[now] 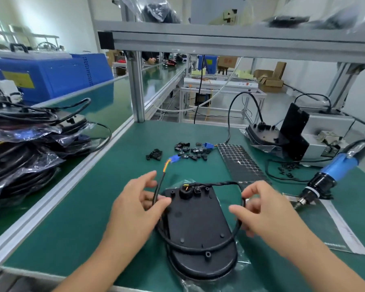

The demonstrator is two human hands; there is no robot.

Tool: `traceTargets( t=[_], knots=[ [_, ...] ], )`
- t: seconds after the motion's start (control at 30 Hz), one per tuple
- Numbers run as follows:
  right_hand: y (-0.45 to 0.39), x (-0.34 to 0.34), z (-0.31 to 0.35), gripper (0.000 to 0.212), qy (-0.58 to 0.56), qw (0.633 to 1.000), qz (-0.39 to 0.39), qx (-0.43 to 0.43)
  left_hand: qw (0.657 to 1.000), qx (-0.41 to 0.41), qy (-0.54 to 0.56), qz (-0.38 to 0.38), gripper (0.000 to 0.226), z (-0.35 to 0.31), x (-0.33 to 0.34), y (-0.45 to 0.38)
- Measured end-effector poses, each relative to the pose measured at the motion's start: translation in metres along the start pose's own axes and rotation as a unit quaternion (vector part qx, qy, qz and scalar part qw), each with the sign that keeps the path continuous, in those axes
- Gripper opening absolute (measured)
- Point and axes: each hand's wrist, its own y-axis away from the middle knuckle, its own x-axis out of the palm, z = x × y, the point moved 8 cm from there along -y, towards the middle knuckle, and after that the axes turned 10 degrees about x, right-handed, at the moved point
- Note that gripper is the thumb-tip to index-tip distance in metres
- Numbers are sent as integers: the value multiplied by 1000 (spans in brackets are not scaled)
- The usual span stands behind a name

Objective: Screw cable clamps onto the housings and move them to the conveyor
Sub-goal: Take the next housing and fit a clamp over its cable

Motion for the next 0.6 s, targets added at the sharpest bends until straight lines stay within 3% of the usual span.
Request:
traceTargets(
  t=[0.03,0.1,0.17,0.23,0.3,0.37,0.4,0.5,0.6],
  knots=[
    [3,5,-4,24,-2,1000,10,11,998,-8,-54,-17,41,-1,-5,4],
    [7,15,-7,21,9,999,25,24,982,-8,-186,23,16,-8,-3,9],
    [9,22,-7,19,21,999,22,24,976,-48,-195,85,44,-5,6,15],
    [9,28,-5,24,23,999,18,21,983,-114,-103,96,44,-1,12,18],
    [6,32,-4,27,4,999,19,30,976,-196,54,72,19,4,18,21],
    [1,37,2,28,-26,999,19,27,948,-255,188,10,71,16,19,22],
    [-2,40,6,29,-38,999,16,18,938,-258,232,-21,73,21,17,21],
    [-12,57,22,29,-65,998,23,-10,920,-234,309,-54,41,14,7,18],
    [-17,83,46,27,-123,990,51,-43,906,-209,342,-139,57,20,-19,17]
  ],
)
